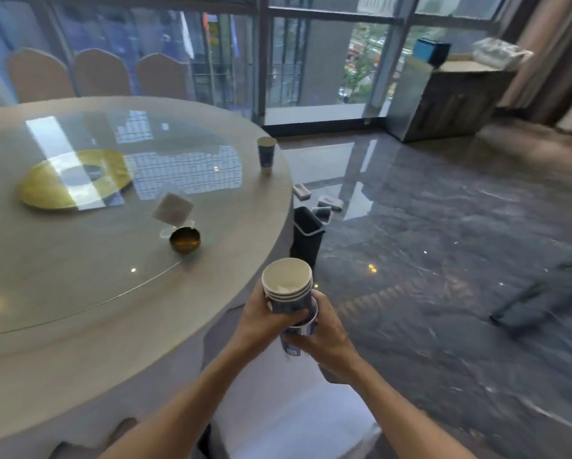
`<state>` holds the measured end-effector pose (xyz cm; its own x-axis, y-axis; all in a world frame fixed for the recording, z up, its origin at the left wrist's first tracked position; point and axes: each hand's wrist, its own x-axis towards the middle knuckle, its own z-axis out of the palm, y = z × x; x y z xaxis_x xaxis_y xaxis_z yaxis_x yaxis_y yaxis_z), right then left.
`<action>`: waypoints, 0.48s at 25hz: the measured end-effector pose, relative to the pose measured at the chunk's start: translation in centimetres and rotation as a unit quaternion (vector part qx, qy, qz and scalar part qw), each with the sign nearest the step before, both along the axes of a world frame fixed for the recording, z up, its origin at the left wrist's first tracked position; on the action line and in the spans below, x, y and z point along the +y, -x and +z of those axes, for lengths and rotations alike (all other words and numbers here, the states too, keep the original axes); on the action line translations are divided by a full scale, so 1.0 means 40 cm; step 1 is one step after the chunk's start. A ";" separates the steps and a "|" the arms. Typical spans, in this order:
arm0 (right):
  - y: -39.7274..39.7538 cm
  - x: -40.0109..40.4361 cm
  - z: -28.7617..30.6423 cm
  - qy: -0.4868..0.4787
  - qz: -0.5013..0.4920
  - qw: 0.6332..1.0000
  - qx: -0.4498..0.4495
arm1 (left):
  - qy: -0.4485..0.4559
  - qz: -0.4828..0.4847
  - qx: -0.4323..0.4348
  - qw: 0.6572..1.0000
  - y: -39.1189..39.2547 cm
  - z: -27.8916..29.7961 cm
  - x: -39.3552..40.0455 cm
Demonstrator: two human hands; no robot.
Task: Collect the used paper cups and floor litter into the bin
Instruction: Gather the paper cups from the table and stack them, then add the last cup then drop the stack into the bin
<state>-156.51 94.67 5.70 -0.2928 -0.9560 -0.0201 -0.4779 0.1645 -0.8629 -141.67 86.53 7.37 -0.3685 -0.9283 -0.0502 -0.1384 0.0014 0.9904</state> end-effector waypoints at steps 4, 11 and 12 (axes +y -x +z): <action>0.207 0.118 -0.007 0.003 -0.049 0.999 0.006 | -0.020 -0.074 -0.015 0.997 0.203 -0.007 0.122; 0.574 0.343 0.030 -0.015 -0.061 0.998 0.000 | -0.019 -0.103 -0.027 0.994 0.567 -0.010 0.325; 0.609 0.359 0.033 -0.018 -0.061 0.998 -0.001 | -0.017 -0.103 -0.031 0.994 0.599 -0.011 0.343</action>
